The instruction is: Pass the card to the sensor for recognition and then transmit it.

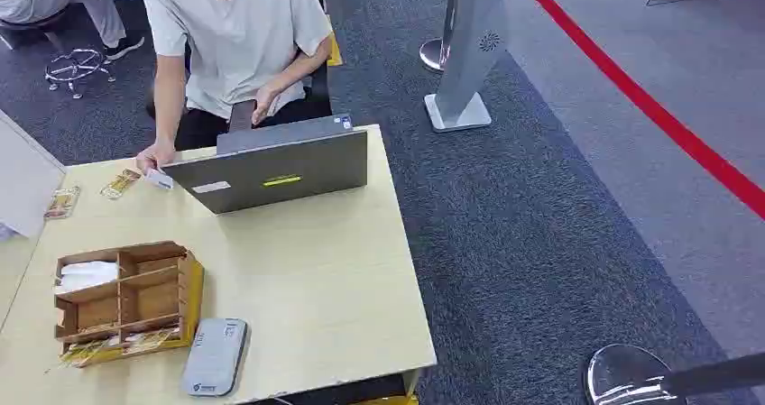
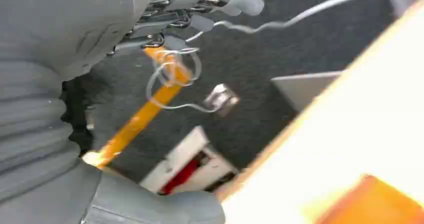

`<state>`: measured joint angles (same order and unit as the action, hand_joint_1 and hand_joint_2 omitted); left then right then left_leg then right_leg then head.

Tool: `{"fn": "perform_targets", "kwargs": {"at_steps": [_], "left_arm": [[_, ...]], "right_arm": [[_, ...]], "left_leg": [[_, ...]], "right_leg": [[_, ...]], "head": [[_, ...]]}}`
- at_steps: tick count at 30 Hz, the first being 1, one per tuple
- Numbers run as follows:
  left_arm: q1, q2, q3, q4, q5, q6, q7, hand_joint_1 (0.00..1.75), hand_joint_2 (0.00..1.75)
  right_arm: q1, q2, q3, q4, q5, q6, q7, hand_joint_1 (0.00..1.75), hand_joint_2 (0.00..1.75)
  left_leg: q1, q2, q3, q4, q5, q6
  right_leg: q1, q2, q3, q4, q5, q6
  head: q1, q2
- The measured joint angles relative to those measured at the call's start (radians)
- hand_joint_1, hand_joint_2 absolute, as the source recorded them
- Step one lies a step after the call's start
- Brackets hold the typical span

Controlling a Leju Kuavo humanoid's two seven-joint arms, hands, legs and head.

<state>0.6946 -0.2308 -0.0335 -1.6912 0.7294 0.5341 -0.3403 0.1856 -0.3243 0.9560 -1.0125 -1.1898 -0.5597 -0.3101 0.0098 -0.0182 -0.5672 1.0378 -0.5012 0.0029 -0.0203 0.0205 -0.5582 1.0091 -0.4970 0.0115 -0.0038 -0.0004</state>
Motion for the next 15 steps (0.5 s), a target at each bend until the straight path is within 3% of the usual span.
{"fn": "perform_targets", "kwargs": {"at_steps": [2,10,15], "left_arm": [[-0.003,-0.021,0.086,-0.112,-0.028,-0.009,-0.062,0.00,1.75],[-0.059,-0.035,0.191,-0.285,-0.138,-0.042,-0.132,0.00,1.75],[-0.109,0.004,0.211,-0.334,-0.264,-0.027,-0.160,0.00,1.75]], "right_arm": [[0.039,-0.006,-0.003,-0.063,0.089,-0.026,0.076,0.00,1.75],[0.070,-0.018,-0.003,-0.136,0.209,-0.051,0.181,0.00,1.75],[0.073,-0.020,0.002,-0.163,0.249,-0.061,0.222,0.00,1.75]], "left_leg": [[0.000,0.000,0.000,0.000,0.000,0.000],[0.000,0.000,0.000,0.000,0.000,0.000],[0.000,0.000,0.000,0.000,0.000,0.000]], "right_leg": [[0.000,0.000,-0.001,0.000,0.000,0.000],[0.000,0.000,0.000,0.000,0.000,0.000],[0.000,0.000,0.000,0.000,0.000,0.000]], "head": [[0.001,0.000],[0.000,0.000],[0.000,0.000]]}}
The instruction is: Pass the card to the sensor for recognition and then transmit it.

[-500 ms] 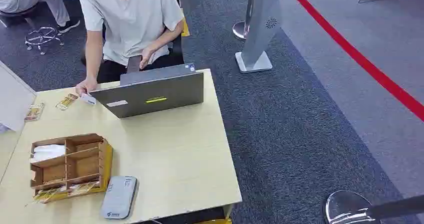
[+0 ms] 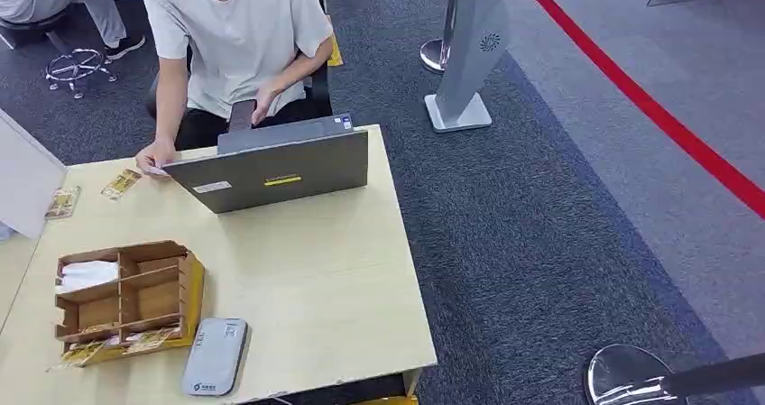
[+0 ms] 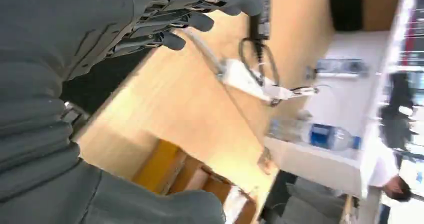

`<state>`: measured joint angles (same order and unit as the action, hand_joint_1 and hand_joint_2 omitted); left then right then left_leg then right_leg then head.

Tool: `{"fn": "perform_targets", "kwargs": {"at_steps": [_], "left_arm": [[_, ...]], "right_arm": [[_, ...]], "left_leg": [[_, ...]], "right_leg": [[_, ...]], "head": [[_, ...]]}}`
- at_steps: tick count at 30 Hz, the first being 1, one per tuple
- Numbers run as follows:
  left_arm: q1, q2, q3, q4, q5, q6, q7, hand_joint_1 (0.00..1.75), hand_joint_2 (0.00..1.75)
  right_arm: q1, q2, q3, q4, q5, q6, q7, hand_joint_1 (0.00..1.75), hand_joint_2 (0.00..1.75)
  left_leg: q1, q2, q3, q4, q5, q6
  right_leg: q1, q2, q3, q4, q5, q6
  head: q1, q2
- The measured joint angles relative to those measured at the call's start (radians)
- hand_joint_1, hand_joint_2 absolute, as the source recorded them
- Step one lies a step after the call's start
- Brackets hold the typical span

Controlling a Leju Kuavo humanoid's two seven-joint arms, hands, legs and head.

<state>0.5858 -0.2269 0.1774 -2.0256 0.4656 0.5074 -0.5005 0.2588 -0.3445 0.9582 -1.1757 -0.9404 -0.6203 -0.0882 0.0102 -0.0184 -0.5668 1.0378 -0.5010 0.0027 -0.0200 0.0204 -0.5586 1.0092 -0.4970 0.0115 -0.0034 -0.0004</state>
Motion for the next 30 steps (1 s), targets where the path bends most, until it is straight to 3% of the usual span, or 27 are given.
{"fn": "perform_targets", "kwargs": {"at_steps": [5,8,30], "left_arm": [[-0.075,0.063,0.013,-0.016,-0.162,0.011,0.000,0.00,1.75],[-0.122,0.099,0.013,-0.016,-0.252,-0.007,0.031,0.00,1.75],[-0.467,0.369,-0.126,0.088,-0.744,-0.395,0.361,0.00,1.75]], "right_arm": [[0.000,0.000,0.005,-0.020,0.032,-0.008,0.041,0.00,1.75],[-0.001,0.000,0.008,-0.025,0.040,-0.010,0.059,0.00,1.75],[-0.034,0.010,0.044,-0.013,0.052,-0.008,0.137,0.00,1.75]], "left_leg": [[0.000,0.000,0.000,0.000,0.000,0.000],[0.000,0.001,0.000,0.000,0.000,0.000],[0.000,0.002,0.000,0.000,0.001,0.000]], "right_leg": [[0.000,0.000,0.000,0.000,0.000,0.000],[0.000,0.000,0.000,0.000,0.000,0.000],[0.000,0.001,0.000,0.000,0.001,-0.001]], "head": [[0.000,0.000],[0.000,0.000],[0.000,0.000]]}}
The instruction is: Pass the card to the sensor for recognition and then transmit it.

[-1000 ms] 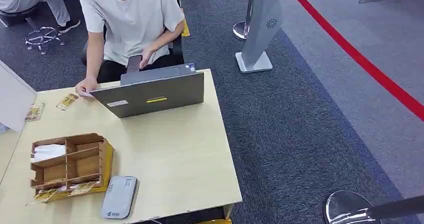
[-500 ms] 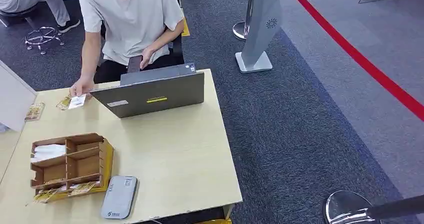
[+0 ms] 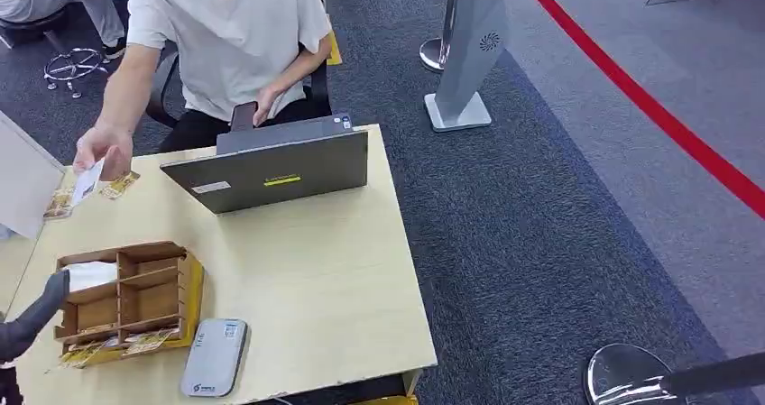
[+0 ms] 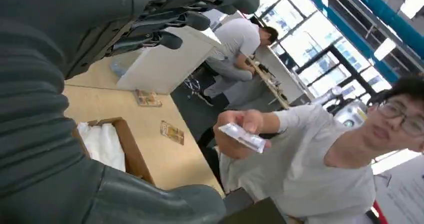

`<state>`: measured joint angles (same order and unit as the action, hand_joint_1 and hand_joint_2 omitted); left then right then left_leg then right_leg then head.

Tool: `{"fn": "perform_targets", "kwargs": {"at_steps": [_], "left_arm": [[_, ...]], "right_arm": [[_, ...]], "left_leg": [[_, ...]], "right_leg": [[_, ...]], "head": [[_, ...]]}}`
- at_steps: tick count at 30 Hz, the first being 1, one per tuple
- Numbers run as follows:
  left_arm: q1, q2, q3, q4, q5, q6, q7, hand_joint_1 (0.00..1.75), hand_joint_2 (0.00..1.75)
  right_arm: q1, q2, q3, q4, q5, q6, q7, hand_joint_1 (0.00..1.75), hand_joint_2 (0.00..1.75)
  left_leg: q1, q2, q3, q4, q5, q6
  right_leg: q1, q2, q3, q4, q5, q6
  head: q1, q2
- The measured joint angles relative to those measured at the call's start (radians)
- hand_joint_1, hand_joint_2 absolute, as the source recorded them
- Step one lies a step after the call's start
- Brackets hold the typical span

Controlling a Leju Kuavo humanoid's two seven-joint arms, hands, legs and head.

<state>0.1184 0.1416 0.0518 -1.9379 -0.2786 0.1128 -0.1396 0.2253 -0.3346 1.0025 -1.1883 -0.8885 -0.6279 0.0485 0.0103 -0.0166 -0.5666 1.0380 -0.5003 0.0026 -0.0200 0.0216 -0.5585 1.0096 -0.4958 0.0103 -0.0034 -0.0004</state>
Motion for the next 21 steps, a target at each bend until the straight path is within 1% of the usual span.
{"fn": "perform_targets", "kwargs": {"at_steps": [10,11,12,21], "left_arm": [[-0.146,0.126,-0.071,0.063,-0.235,-0.160,0.153,0.00,1.75],[-0.160,0.136,-0.077,0.067,-0.257,-0.175,0.168,0.24,1.75],[-0.175,0.151,-0.086,0.073,-0.283,-0.193,0.185,1.75,1.75],[-0.306,0.255,-0.154,0.118,-0.494,-0.347,0.322,1.75,1.75]], "right_arm": [[-0.016,0.000,0.021,0.000,0.003,-0.008,0.045,0.00,1.75],[-0.017,0.000,0.023,0.000,0.005,-0.010,0.049,0.00,1.75],[-0.018,0.000,0.026,0.000,0.008,-0.011,0.054,0.00,1.75],[-0.035,-0.005,0.042,0.000,0.021,-0.018,0.097,0.00,1.75]], "left_leg": [[0.000,0.000,0.000,0.000,0.000,-0.001],[0.000,0.000,0.000,0.000,0.000,-0.001],[0.000,0.000,0.000,0.000,0.000,-0.001],[0.000,0.002,0.000,0.000,0.001,-0.001]], "right_leg": [[0.000,0.001,0.000,0.000,0.000,0.000],[0.000,0.001,0.000,0.000,0.000,0.000],[0.000,0.001,0.000,0.000,0.000,0.000],[0.000,0.002,-0.001,0.001,0.001,-0.001]], "head": [[0.000,0.000],[0.000,0.000],[0.000,0.000],[0.000,0.000]]}}
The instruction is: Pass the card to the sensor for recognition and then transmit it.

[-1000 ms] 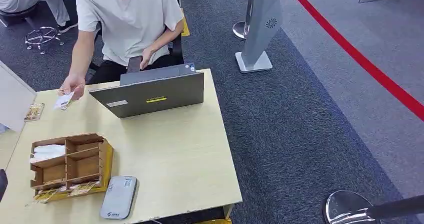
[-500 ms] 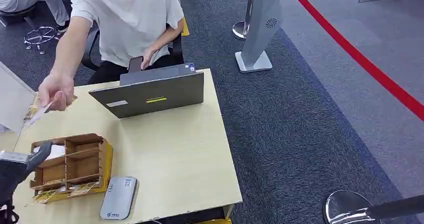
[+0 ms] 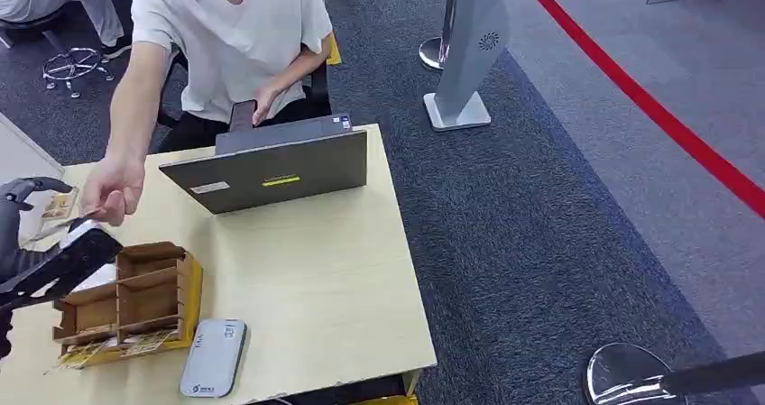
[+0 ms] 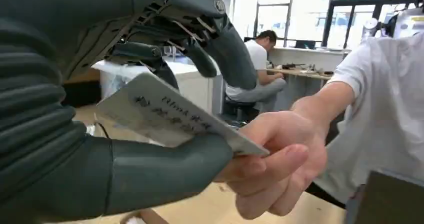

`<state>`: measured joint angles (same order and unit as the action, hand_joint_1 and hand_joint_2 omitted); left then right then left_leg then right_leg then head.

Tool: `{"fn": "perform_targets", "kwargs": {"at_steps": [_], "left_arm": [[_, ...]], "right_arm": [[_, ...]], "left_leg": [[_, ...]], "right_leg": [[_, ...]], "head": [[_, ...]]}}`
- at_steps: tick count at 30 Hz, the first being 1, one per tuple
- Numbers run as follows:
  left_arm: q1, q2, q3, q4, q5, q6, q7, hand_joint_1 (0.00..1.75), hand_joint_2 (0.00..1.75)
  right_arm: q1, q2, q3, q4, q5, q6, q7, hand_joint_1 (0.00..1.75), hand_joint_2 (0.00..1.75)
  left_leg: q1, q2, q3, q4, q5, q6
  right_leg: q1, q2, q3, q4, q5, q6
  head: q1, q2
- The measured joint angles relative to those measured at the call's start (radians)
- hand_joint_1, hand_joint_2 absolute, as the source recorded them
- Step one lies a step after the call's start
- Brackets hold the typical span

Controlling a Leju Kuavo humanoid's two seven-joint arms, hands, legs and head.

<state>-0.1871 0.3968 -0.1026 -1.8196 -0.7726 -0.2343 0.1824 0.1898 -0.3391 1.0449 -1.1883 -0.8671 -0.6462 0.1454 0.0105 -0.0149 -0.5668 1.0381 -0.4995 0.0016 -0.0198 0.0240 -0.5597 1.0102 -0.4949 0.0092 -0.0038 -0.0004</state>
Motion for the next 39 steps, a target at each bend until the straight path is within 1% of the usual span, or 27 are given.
{"fn": "perform_targets", "kwargs": {"at_steps": [3,12,14,16,20,22,24,26,27,28,31,32,33,34,35,37,39], "left_arm": [[-0.050,0.032,-0.028,0.021,-0.072,-0.052,0.047,1.75,1.75],[-0.183,0.102,-0.111,0.066,-0.283,-0.201,0.180,1.75,1.75],[-0.204,0.105,-0.124,0.074,-0.326,-0.206,0.195,1.75,1.75],[-0.215,0.104,-0.138,0.079,-0.365,-0.186,0.195,1.75,1.75],[-0.219,0.099,-0.155,0.079,-0.375,-0.156,0.190,1.75,1.75],[-0.211,0.090,-0.157,0.075,-0.375,-0.092,0.159,1.75,1.75],[-0.173,0.067,-0.158,0.045,-0.387,0.009,0.113,1.75,1.75],[-0.105,0.028,-0.162,-0.011,-0.405,0.134,0.058,1.75,1.75],[-0.055,0.005,-0.169,-0.042,-0.414,0.199,0.022,1.75,1.75],[-0.008,-0.012,-0.179,-0.068,-0.418,0.247,-0.001,1.75,1.75],[0.123,-0.056,-0.209,-0.117,-0.412,0.389,-0.083,1.75,1.75],[0.161,-0.071,-0.215,-0.123,-0.412,0.417,-0.104,1.75,1.75],[0.197,-0.088,-0.222,-0.125,-0.413,0.436,-0.124,1.75,1.75],[0.233,-0.103,-0.227,-0.127,-0.424,0.447,-0.134,1.75,1.75],[0.270,-0.112,-0.235,-0.129,-0.434,0.457,-0.136,1.75,1.75],[0.333,-0.121,-0.246,-0.129,-0.439,0.459,-0.129,1.75,1.75],[0.366,-0.129,-0.260,-0.124,-0.441,0.458,-0.109,1.75,1.75]], "right_arm": [[-0.005,-0.005,0.007,0.000,0.012,-0.002,0.016,0.00,1.75],[-0.015,-0.015,0.011,0.000,0.042,-0.007,0.078,0.00,1.75],[-0.015,-0.018,0.011,0.000,0.062,-0.008,0.099,0.00,1.75],[-0.014,-0.021,0.011,-0.005,0.086,-0.011,0.119,0.00,1.75],[-0.010,-0.025,0.011,-0.016,0.103,-0.017,0.131,0.00,1.75],[-0.004,-0.028,0.011,-0.028,0.115,-0.024,0.140,0.00,1.75],[0.008,-0.029,0.010,-0.047,0.135,-0.035,0.153,0.00,1.75],[0.024,-0.030,0.008,-0.070,0.162,-0.040,0.170,0.00,1.75],[0.034,-0.030,0.006,-0.086,0.185,-0.040,0.183,0.00,1.75],[0.044,-0.030,0.001,-0.097,0.204,-0.040,0.200,0.00,1.75],[0.070,0.006,-0.045,-0.114,0.307,-0.040,0.292,0.00,1.75],[0.076,0.016,-0.058,-0.121,0.334,-0.040,0.308,0.00,1.75],[0.081,0.026,-0.070,-0.127,0.360,-0.040,0.334,0.00,1.75],[0.092,0.026,-0.079,-0.131,0.390,-0.039,0.345,0.00,1.75],[0.114,0.013,-0.080,-0.143,0.407,-0.036,0.324,0.00,1.75],[0.156,-0.023,-0.080,-0.166,0.390,-0.031,0.269,0.00,1.75],[0.177,-0.045,-0.081,-0.170,0.374,-0.034,0.256,0.00,1.75]], "left_leg": [[0.000,0.000,0.000,0.000,0.000,0.000],[0.000,0.001,0.000,0.000,0.000,0.000],[0.000,0.000,0.000,0.000,0.001,0.000],[0.000,0.001,0.000,0.000,0.001,0.000],[0.000,0.001,0.000,0.001,0.001,0.000],[0.000,0.001,0.000,0.001,0.001,0.000],[0.000,0.001,-0.001,0.001,0.000,0.000],[-0.001,0.001,-0.001,0.001,0.000,0.000],[-0.001,0.002,-0.001,0.001,-0.001,0.001],[-0.001,0.002,-0.001,0.001,-0.002,0.001],[-0.001,0.003,-0.001,0.000,-0.002,0.000],[-0.001,0.003,-0.001,0.000,-0.002,0.000],[-0.001,0.003,-0.001,0.000,-0.003,0.001],[-0.001,0.003,-0.001,0.000,-0.003,0.001],[-0.001,0.003,-0.001,0.000,-0.004,0.001],[0.000,0.002,-0.002,0.000,-0.004,0.002],[0.000,0.003,-0.002,0.000,-0.004,0.002]], "right_leg": [[0.000,0.001,0.000,0.000,0.000,0.000],[0.000,0.001,0.000,0.000,0.001,0.000],[0.000,0.001,0.000,0.000,0.001,0.000],[0.000,0.001,0.000,0.000,0.001,0.000],[0.000,0.001,0.000,0.000,0.001,0.000],[0.000,0.001,0.000,0.000,0.001,0.000],[0.000,0.001,0.000,0.000,0.001,0.000],[-0.001,0.001,0.000,0.000,0.000,0.001],[-0.001,0.003,0.000,0.000,0.000,0.001],[-0.001,0.003,0.000,0.000,0.000,0.001],[-0.001,0.003,-0.001,-0.001,-0.001,0.001],[0.000,0.003,-0.002,-0.001,-0.001,0.001],[0.000,0.003,-0.002,-0.001,-0.001,0.001],[-0.001,0.003,-0.002,-0.001,-0.001,0.001],[-0.001,0.002,-0.002,-0.001,-0.002,0.002],[0.000,0.002,-0.001,-0.001,-0.002,0.002],[0.000,0.002,-0.001,-0.001,-0.002,0.002]], "head": [[0.000,0.000],[0.000,0.000],[0.000,0.000],[0.000,0.000],[0.000,0.000],[0.000,0.000],[0.000,0.000],[0.000,0.000],[0.001,0.000],[0.000,0.000],[0.001,0.000],[0.002,0.000],[0.002,0.000],[0.000,0.000],[0.001,0.000],[-0.001,0.000],[0.000,0.000]]}}
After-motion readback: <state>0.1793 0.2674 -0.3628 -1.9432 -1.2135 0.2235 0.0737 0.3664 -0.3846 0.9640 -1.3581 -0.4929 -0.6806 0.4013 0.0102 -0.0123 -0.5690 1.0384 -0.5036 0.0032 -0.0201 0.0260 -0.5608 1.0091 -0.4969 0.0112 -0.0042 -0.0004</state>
